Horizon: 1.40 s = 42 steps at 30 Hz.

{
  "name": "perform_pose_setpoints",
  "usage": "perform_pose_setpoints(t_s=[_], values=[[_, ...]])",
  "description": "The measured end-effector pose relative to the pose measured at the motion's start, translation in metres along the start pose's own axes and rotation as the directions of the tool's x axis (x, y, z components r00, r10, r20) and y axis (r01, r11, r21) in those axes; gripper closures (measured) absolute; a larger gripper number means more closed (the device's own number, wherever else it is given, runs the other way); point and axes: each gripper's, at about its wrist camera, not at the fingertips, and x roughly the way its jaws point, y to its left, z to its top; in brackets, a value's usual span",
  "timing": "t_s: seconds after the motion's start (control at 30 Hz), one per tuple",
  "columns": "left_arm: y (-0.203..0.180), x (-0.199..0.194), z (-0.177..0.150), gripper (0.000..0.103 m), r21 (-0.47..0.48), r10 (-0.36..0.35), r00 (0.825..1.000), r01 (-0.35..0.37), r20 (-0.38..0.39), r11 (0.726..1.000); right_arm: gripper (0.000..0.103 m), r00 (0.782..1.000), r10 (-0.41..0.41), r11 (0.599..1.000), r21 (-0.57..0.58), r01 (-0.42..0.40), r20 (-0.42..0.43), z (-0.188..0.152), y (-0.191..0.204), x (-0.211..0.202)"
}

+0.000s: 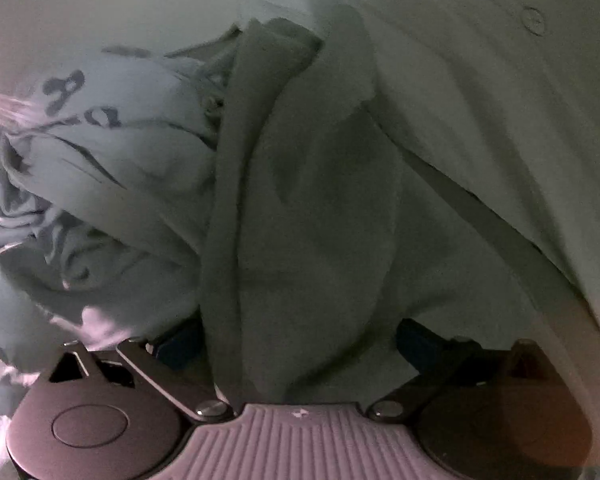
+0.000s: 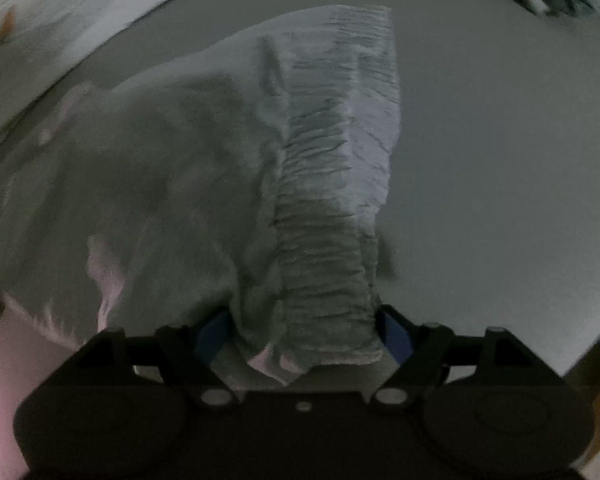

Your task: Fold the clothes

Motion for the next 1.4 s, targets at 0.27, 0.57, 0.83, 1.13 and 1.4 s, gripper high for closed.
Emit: perform_pose_setpoints(t_s=[0.27, 0.57, 0.83, 1.13, 1.4], values=[[-0.037, -0.011, 0.006, 0.096, -0.034, 0.126, 0.988, -0.123, 0.094, 0.992, 0.077, 0.978, -0.045, 0.999, -0.010, 0.048, 0.204, 0.028, 0.010, -0.041], [-0.064, -0.134, 0.051, 0.097, -0.161, -0.055, 0.945, 0.112, 0.321, 0.981, 0.078, 0.764, 0.269, 0.944, -0.003, -0.330, 0.586, 0.185, -0.028, -0.176], [0.001, -0.277, -0.037, 0.094, -0.203, -0.138, 0.846, 0.276, 0.514, 0.939, 0.077, 0.561, 0.413, 0.854, -0.090, -0.513, 0.718, 0.184, -0.127, -0.262], [0.061, -0.205, -0.234, 0.088, -0.202, 0.028, 0.996, -0.009, 0.090, 0.979, 0.071, 0.933, 0.207, 0.953, 0.156, -0.260, 0.294, 0.113, -0.237, -0.083], [0.070, -0.206, -0.309, 0.057, -0.121, 0.164, 0.987, -0.162, 0.002, 0.979, 0.051, 0.983, 0.106, 0.983, 0.136, -0.126, 0.147, 0.087, -0.263, -0.040]])
